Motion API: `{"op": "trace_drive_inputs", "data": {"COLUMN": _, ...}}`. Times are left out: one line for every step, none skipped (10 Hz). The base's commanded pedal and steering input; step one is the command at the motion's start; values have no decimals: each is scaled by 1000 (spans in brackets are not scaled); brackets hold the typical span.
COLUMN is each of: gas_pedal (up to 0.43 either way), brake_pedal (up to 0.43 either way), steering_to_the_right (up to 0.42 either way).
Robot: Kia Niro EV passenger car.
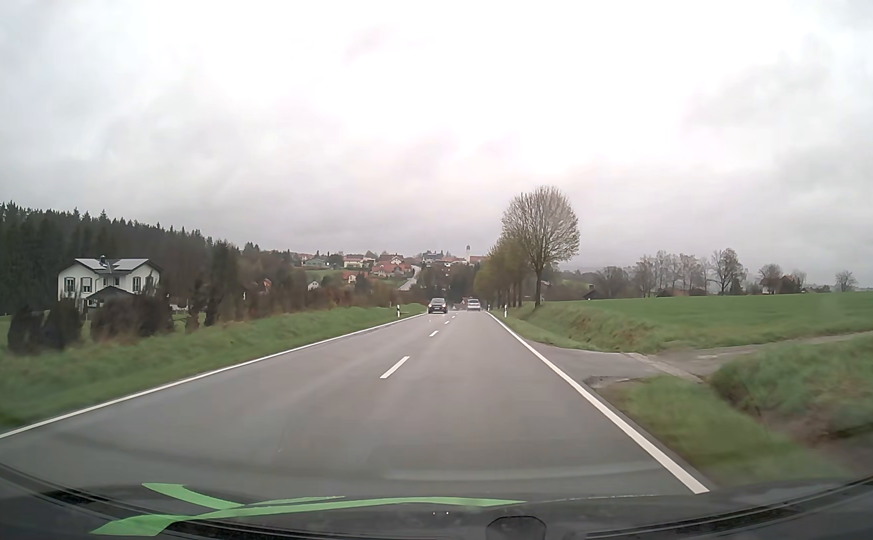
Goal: Follow the waypoints while adhering to traffic rules and regulations
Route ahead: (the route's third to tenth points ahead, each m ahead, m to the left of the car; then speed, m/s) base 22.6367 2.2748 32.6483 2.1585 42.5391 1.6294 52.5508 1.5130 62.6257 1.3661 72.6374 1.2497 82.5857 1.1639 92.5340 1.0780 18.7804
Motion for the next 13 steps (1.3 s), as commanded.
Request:
{"op": "trace_drive_inputs", "data": {"gas_pedal": 59, "brake_pedal": 0, "steering_to_the_right": 3}}
{"op": "trace_drive_inputs", "data": {"gas_pedal": 59, "brake_pedal": 0, "steering_to_the_right": 4}}
{"op": "trace_drive_inputs", "data": {"gas_pedal": 59, "brake_pedal": 0, "steering_to_the_right": 3}}
{"op": "trace_drive_inputs", "data": {"gas_pedal": 59, "brake_pedal": 0, "steering_to_the_right": 4}}
{"op": "trace_drive_inputs", "data": {"gas_pedal": 59, "brake_pedal": 0, "steering_to_the_right": 3}}
{"op": "trace_drive_inputs", "data": {"gas_pedal": 59, "brake_pedal": 0, "steering_to_the_right": 4}}
{"op": "trace_drive_inputs", "data": {"gas_pedal": 0, "brake_pedal": 0, "steering_to_the_right": 3}}
{"op": "trace_drive_inputs", "data": {"gas_pedal": 0, "brake_pedal": 0, "steering_to_the_right": 3}}
{"op": "trace_drive_inputs", "data": {"gas_pedal": 0, "brake_pedal": 0, "steering_to_the_right": 2}}
{"op": "trace_drive_inputs", "data": {"gas_pedal": 0, "brake_pedal": 0, "steering_to_the_right": 1}}
{"op": "trace_drive_inputs", "data": {"gas_pedal": 0, "brake_pedal": 0, "steering_to_the_right": 1}}
{"op": "trace_drive_inputs", "data": {"gas_pedal": 0, "brake_pedal": 0, "steering_to_the_right": 1}}
{"op": "trace_drive_inputs", "data": {"gas_pedal": 0, "brake_pedal": 0, "steering_to_the_right": 1}}
